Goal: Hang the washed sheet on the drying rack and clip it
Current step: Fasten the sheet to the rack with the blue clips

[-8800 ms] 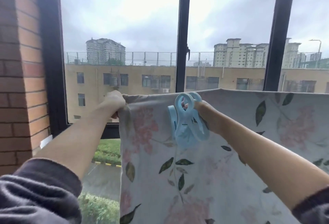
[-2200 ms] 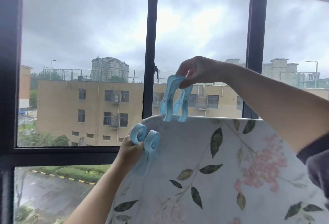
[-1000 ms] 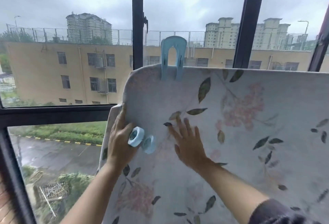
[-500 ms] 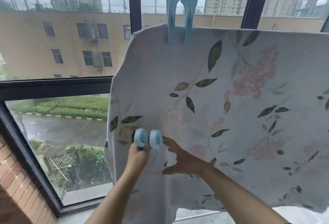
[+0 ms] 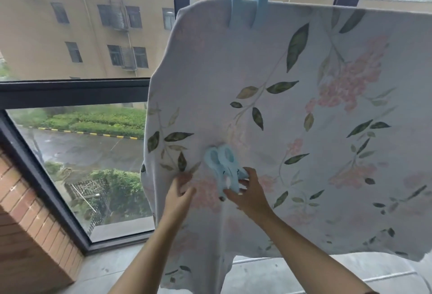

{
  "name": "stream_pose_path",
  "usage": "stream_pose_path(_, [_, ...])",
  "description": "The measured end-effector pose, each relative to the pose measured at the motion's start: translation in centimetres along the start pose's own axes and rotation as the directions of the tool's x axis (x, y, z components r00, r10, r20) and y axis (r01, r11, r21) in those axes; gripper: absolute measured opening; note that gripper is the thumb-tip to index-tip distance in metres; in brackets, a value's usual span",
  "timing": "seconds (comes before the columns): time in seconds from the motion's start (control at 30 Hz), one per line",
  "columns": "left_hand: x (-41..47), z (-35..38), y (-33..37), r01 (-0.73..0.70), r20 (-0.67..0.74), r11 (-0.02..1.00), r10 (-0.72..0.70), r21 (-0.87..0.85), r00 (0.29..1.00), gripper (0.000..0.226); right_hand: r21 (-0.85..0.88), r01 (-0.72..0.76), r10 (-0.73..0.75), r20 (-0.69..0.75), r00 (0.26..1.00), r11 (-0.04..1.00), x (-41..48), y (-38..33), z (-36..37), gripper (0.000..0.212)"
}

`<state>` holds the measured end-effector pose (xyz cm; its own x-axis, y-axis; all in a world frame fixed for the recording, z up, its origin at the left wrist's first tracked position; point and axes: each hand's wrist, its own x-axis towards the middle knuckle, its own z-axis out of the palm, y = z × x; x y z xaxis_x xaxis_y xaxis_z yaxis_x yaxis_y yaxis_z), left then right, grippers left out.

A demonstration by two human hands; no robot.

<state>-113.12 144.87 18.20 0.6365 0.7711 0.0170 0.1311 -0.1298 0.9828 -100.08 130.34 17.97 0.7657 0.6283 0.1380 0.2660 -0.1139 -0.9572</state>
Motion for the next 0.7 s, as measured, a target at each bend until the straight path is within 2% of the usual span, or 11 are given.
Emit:
stream_pose_path(0.07, [0.9,-2.4,-2.5,0.034,-0.213,0.989,-0.002,0.146,0.977,0.026,-0.295,-0.039,0.048,0.023,0.999,0.955,0.5,1.6,-0.3,0.065])
stream_pose_path(0.13, [1.9,-4.2,-4.4,0.142,-0.305,0.972,-0.08,0.186,0.949,0.028,-0.634,-0.034,0.198,0.19,0.962,0.772,0.0,3.5,-0.2,0.072])
stream_pose_path(0.2, [3.2,-5.5,-5.3,0.238,-0.366,0.963,-0.178,0.127,0.914,0.034,-0.771,0.007,0.313,0.267,0.912,0.637,-0.6,4.6,0.2,0.072])
stream_pose_path(0.27, [5.1,-7.0,-5.6,0.283,-0.421,0.958,-0.242,0.037,0.874,0.042,-0.75,-0.005,0.304,0.262,0.916,0.662,-0.7,5.0,1.0,0.074])
stream_pose_path(0.33, [7.4,-8.5,-5.2,0.279,-0.405,0.958,-0.283,-0.07,0.869,0.044,-0.683,0.011,0.23,0.26,0.938,0.73,-0.1,4.3,2.0,0.077])
stream_pose_path(0.4, [9.6,-9.6,-4.2,0.303,-0.269,0.933,-0.348,-0.194,0.898,0.04,-0.615,0.072,0.136,0.286,0.949,0.785,0.8,3.3,2.6,0.076])
stream_pose_path(0.43, [10.3,-10.0,-3.6,0.316,-0.17,0.93,-0.348,-0.189,0.922,0.036,-0.598,0.112,0.098,0.307,0.946,0.793,1.2,2.7,2.8,0.076])
stream_pose_path(0.5, [10.9,-10.6,-2.8,0.309,-0.007,0.947,-0.31,-0.088,0.951,0.025,-0.59,0.203,0.035,0.367,0.93,0.781,1.8,2.0,2.9,0.075])
stream_pose_path(0.6, [11.5,-11.4,-3.5,0.203,-0.026,0.978,-0.202,0.045,0.979,0.006,-0.542,0.286,-0.016,0.449,0.893,0.79,2.6,1.7,3.1,0.07])
stream_pose_path(0.63, [11.9,-11.8,-3.9,0.151,-0.077,0.984,-0.144,0.098,0.987,0.01,-0.519,0.304,-0.032,0.469,0.883,0.799,2.8,1.6,3.4,0.069])
stream_pose_path(0.7, [12.9,-12.8,-4.2,0.038,-0.074,0.941,-0.013,0.336,0.997,0.047,-0.481,0.329,-0.067,0.483,0.873,0.813,3.2,1.1,4.1,0.066])
